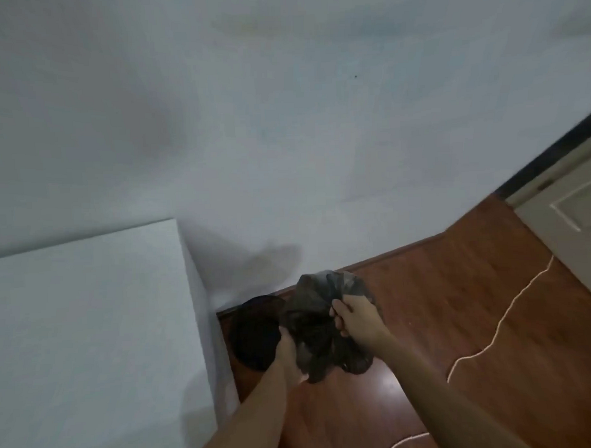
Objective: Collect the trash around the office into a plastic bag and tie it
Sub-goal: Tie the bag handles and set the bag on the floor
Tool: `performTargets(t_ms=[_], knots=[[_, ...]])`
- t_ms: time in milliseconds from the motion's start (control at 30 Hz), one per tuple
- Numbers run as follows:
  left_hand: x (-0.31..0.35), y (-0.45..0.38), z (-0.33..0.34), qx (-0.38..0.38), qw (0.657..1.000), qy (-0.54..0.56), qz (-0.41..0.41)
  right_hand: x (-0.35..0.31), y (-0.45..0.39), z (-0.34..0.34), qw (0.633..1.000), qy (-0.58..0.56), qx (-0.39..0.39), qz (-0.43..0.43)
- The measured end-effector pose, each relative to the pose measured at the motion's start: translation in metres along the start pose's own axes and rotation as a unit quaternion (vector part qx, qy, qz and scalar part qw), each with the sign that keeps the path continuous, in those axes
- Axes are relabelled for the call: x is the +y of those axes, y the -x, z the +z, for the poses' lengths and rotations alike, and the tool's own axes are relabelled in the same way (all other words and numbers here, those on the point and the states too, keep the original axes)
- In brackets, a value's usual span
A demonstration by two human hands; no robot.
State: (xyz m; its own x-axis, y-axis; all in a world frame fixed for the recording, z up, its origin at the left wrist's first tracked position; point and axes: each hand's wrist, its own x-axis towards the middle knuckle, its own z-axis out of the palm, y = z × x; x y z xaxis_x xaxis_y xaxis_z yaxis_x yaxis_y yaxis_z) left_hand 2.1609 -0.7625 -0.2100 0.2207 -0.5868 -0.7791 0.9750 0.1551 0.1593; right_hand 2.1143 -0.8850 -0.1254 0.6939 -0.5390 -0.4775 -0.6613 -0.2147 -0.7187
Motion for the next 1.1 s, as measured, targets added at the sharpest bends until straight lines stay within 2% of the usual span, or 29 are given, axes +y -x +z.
performTargets(t_ms=[133, 167, 300, 400, 567, 667, 767, 933, 1100], knots=[[0.01, -0.049, -0.038, 0.133, 0.99, 0.043, -0.031, 0.033, -0.074, 0.042, 0.997, 0.023, -0.072, 0.019], [0.014, -0.056, -0.045, 0.146, 0.987, 0.051, -0.03, 0.042, -0.092, 0.053, 0.996, 0.026, -0.088, 0.017], [0.027, -0.108, -0.095, 0.227, 0.969, 0.091, 0.045, 0.078, -0.16, 0.108, 0.987, 0.033, -0.158, 0.009], [0.031, -0.139, -0.122, 0.221, 0.963, 0.136, 0.071, 0.101, -0.194, 0.142, 0.985, 0.013, -0.171, 0.011], [0.025, -0.192, -0.148, 0.246, 0.955, 0.142, 0.087, 0.147, -0.241, 0.185, 0.977, 0.037, -0.209, 0.0], [0.02, -0.206, -0.162, 0.247, 0.948, 0.178, 0.091, 0.169, -0.26, 0.207, 0.966, 0.081, -0.243, 0.016], [0.015, -0.215, -0.172, 0.255, 0.945, 0.182, 0.096, 0.184, -0.265, 0.219, 0.939, 0.163, -0.303, 0.028], [0.014, -0.202, -0.163, 0.261, 0.941, 0.185, 0.108, 0.192, -0.263, 0.213, 0.941, 0.175, -0.287, 0.045], [0.018, -0.168, -0.128, 0.253, 0.941, 0.168, 0.15, 0.161, -0.253, 0.179, 0.948, 0.157, -0.275, 0.033]])
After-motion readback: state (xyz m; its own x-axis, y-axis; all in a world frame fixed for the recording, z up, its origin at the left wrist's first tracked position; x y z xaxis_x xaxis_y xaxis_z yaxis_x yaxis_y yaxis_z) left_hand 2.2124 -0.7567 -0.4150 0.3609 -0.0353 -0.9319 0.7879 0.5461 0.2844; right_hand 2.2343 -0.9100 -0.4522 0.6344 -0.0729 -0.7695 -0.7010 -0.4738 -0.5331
